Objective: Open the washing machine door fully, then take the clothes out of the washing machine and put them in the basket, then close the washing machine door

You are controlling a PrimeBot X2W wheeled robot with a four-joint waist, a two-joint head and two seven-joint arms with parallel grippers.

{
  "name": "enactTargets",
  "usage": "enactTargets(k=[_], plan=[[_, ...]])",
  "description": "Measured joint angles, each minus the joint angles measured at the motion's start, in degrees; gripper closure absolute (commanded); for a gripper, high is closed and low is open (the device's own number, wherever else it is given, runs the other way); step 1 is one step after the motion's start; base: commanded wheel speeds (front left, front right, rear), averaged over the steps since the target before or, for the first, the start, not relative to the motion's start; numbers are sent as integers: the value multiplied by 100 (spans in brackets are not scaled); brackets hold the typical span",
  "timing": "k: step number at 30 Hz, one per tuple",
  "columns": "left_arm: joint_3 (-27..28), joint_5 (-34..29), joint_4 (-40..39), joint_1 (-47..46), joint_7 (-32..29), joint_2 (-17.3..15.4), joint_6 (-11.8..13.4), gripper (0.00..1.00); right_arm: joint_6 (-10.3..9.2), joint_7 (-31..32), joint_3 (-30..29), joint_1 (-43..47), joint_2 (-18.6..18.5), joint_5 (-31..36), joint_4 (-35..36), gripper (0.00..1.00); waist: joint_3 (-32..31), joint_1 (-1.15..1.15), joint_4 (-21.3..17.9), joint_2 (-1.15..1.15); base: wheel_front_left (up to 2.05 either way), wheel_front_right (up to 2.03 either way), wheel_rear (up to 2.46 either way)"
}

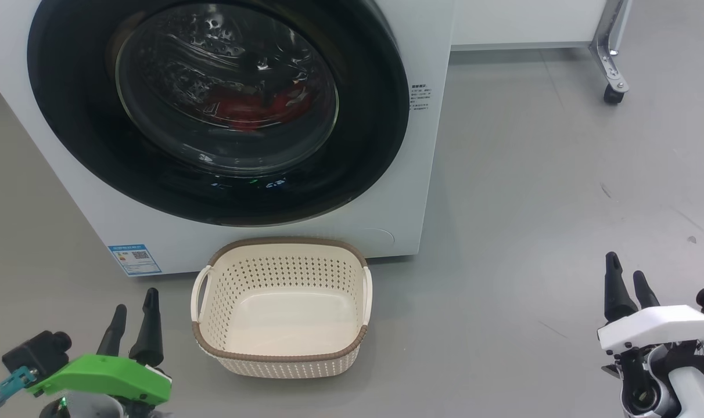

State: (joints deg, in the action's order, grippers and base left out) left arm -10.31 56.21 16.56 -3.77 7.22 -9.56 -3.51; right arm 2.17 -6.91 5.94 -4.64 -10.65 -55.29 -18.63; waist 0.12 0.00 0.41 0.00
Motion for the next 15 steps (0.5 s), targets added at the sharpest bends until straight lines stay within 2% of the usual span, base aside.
enactTargets(k=[9,12,15], plan=[[-208,-939,-36,-80,171,-41,243,0,-281,-180,311,-29,-24,832,-56,0,3,0,1,0,0,0,0],[-240,-1132,-59,-100,203,-41,280,0,-294,-223,382,-58,-30,1020,-71,0,4,0,1,0,0,0,0],[-294,-1374,-77,-100,253,-37,330,0,-389,-258,485,-86,-36,1298,-79,0,5,0,1,0,0,0,0]])
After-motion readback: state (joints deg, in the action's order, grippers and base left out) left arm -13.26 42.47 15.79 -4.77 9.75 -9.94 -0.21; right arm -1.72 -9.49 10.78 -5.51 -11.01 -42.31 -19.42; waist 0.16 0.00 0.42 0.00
